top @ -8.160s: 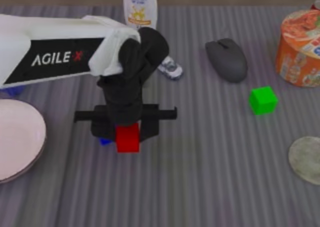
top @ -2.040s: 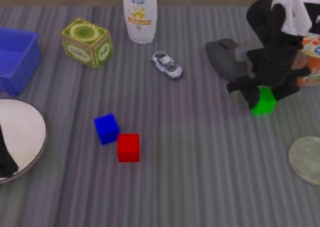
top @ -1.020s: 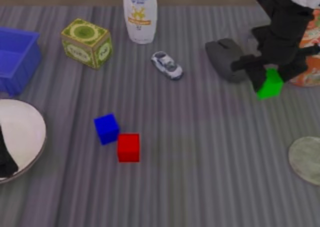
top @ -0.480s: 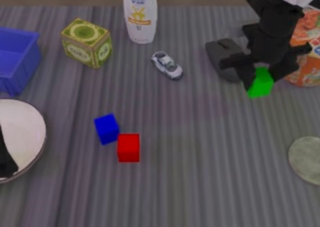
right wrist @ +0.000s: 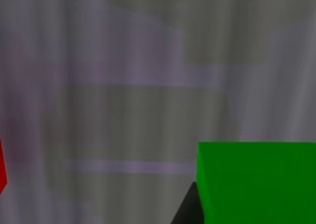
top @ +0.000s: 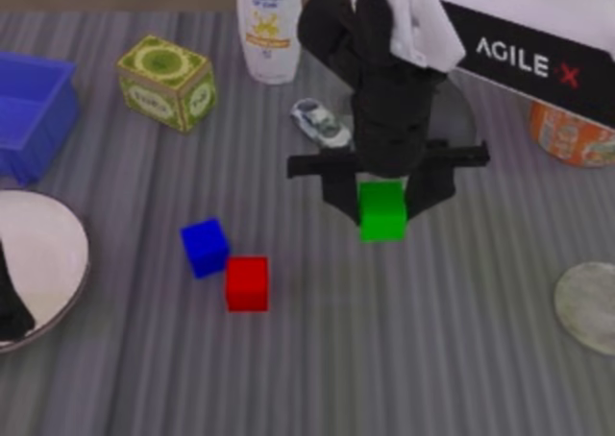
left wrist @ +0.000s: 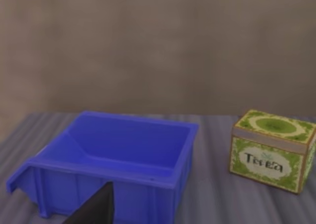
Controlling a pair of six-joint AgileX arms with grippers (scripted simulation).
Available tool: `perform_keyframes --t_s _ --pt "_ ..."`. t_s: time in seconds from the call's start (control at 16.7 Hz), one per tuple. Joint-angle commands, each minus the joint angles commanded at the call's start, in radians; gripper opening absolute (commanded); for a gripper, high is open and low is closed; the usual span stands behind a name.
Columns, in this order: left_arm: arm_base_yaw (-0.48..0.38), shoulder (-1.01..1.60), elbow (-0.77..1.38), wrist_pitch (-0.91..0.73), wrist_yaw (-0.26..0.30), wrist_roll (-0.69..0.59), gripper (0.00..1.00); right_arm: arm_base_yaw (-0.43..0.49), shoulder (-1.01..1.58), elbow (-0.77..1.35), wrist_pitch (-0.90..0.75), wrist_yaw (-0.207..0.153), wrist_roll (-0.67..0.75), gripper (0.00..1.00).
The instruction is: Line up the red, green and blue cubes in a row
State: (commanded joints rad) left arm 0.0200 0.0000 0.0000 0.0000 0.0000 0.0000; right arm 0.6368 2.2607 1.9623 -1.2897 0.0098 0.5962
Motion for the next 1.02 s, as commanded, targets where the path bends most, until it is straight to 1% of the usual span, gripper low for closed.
perform_keyframes --t_s 0.12,0.3,0.66,1.02 --pt "0.0 0.0 0.0 0.0 0.0 0.0 1.0 0.072 -0.011 0.002 -0.006 0.001 0.106 0.0" --pt "0.0 0.0 0.0 0.0 0.0 0.0 1.0 0.135 -0.026 0.003 -0.007 0.004 0.185 0.0" --pt "0.0 0.0 0.0 0.0 0.0 0.0 1.0 0.137 -0.021 -0.014 0.011 0.003 0.189 0.0" --pt "0.0 0.0 0.0 0.0 0.0 0.0 1.0 0.14 0.014 -0.171 0.212 0.004 0.192 0.0"
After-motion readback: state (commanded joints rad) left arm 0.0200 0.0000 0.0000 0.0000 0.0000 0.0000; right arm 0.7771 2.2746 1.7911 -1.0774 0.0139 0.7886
